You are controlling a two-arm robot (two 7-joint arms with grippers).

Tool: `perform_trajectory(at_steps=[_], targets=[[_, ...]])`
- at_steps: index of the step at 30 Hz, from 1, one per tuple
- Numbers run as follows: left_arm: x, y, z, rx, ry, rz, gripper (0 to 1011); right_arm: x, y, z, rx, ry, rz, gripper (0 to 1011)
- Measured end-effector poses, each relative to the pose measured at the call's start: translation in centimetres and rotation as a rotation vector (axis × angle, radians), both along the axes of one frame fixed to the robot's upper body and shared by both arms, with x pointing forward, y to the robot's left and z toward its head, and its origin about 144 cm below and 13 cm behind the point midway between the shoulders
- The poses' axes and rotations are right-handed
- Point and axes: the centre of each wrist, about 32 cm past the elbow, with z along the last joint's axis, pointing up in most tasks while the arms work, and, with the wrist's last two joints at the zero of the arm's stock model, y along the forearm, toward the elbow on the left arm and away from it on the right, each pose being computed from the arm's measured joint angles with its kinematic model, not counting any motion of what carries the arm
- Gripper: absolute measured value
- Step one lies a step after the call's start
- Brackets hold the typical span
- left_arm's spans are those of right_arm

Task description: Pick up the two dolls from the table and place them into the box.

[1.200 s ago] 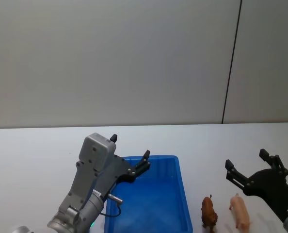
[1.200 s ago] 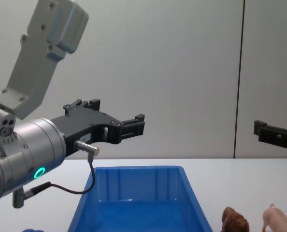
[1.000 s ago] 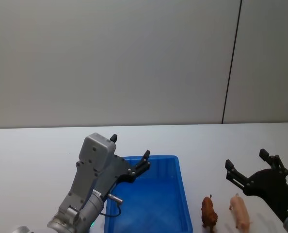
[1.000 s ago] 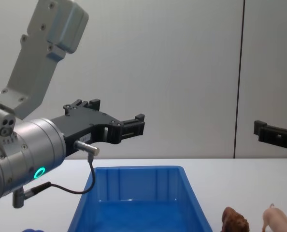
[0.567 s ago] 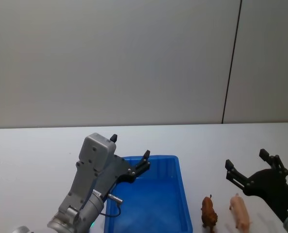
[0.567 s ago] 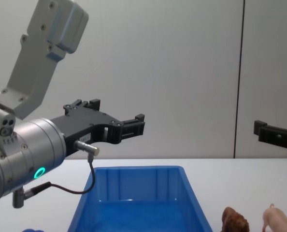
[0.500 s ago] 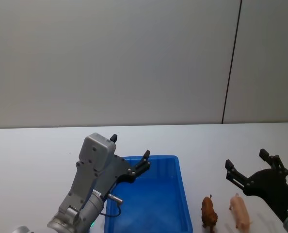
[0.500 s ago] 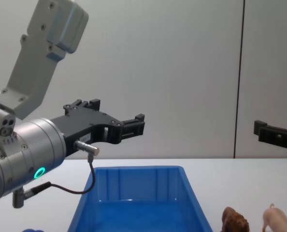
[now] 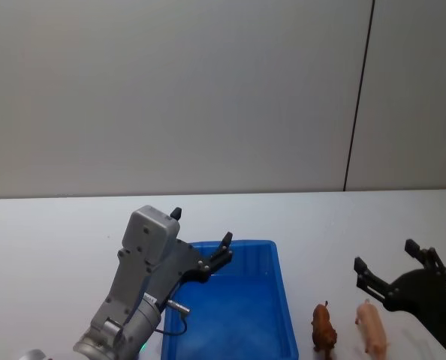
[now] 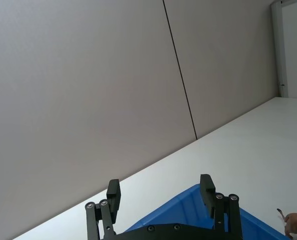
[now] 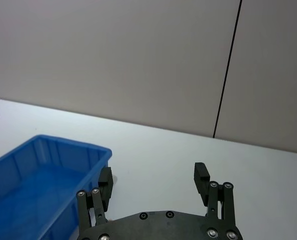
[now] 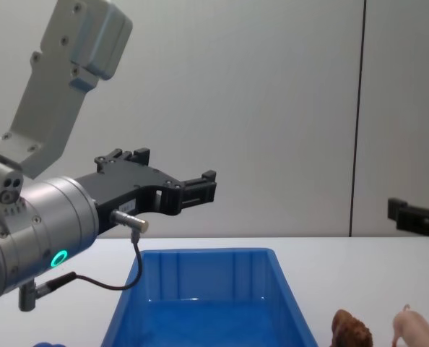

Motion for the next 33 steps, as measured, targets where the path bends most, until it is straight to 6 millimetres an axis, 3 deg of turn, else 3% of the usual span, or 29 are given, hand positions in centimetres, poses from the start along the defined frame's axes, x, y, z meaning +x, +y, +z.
perform_trajectory(at_steps=[18,33], targets=[[0.0,0.0,0.0,0.0,0.0,0.0,1001,-0.5,-2.8,-2.2,-0.074,0.175,0.05,1001],[0.0,0.0,0.0,0.0,0.0,0.0,1001,-0.6,-2.2,-4.3,-0.103,0.278,0.077,1001]])
